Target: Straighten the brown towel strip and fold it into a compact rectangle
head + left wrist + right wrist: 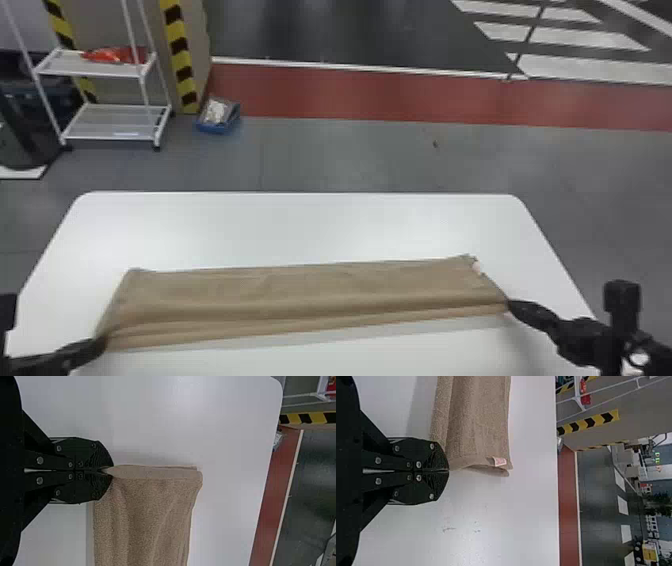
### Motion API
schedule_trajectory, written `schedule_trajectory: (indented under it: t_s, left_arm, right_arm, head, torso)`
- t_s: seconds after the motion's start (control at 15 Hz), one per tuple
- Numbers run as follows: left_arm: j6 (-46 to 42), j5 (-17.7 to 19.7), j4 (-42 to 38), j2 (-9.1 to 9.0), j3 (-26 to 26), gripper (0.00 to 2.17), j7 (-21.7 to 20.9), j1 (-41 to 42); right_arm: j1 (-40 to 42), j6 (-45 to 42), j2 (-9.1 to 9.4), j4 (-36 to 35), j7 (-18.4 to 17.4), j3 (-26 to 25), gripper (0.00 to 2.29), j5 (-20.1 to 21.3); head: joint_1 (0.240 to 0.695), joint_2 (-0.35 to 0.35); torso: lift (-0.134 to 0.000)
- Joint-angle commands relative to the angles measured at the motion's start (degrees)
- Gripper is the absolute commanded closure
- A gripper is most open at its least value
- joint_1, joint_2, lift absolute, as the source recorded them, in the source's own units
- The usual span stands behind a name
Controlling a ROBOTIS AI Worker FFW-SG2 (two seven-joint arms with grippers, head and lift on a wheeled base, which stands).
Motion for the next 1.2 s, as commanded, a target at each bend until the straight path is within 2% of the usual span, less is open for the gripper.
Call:
schedule_trajectory:
  t_s: [0.0,0.07,0.13,0.2,0.53,0.67,0.8,0.87,1.0,1.13]
  left_arm:
    - [0.55,0.00,-1.11,-0.36,0.05,1.53,0.24,0.72]
    - [0.55,0.00,-1.64,-0.53,0.05,1.11,0.50,0.98]
    - [0.55,0.00,-2.08,-0.53,0.05,0.43,0.50,1.33]
    - [0.55,0.00,-2.87,-0.53,0.23,0.05,0.59,1.77]
    - [0.55,-0.79,-9.02,-1.06,4.97,0.02,1.29,6.17]
    - [-1.91,0.09,-8.84,-1.32,5.68,0.02,1.11,5.99]
    - [-7.18,1.41,-7.53,-2.38,5.68,0.02,0.94,5.11]
    - [-8.94,1.58,-7.00,-2.82,5.15,0.03,0.76,4.85]
    - [-12.10,2.11,-5.59,-2.82,3.92,0.08,0.76,4.23]
    - [-13.69,2.28,-4.10,-2.99,2.86,0.09,0.85,3.09]
  right_arm:
    - [1.07,2.11,0.89,-2.46,0.08,-0.47,1.40,-0.01]
    - [1.25,1.76,1.59,-3.42,0.08,-0.47,1.11,0.26]
    - [1.42,1.41,1.94,-3.86,0.00,-0.47,0.51,0.52]
    - [1.42,1.58,2.12,-4.13,0.00,-0.29,0.03,0.70]
    - [1.69,8.79,2.64,-11.77,0.08,-0.73,0.05,0.26]
    - [-1.04,11.96,2.56,-13.97,0.17,1.64,0.06,1.66]
    - [-7.45,13.54,2.47,-13.97,1.75,8.50,0.07,4.74]
    - [-11.23,13.71,2.38,-12.65,3.16,12.10,0.08,6.85]
    - [-21.78,13.71,2.47,-5.18,7.03,20.19,0.21,12.39]
    - [-34.35,12.31,2.91,7.30,9.75,31.61,0.32,18.80]
  head:
    - [0.695,-0.151]
    - [0.695,-0.154]
    - [0.695,-0.153]
    - [0.695,-0.151]
    - [0.695,-0.129]
    - [0.695,-0.117]
    - [0.695,-0.101]
    - [0.695,-0.063]
    - [0.695,-0.022]
    - [0.695,0.025]
  torso:
    - [0.000]
    - [0.000]
    - [0.000]
    - [0.000]
    - [0.000]
    - [0.000]
    - [0.000]
    - [0.000]
    - [0.000]
    - [0.000]
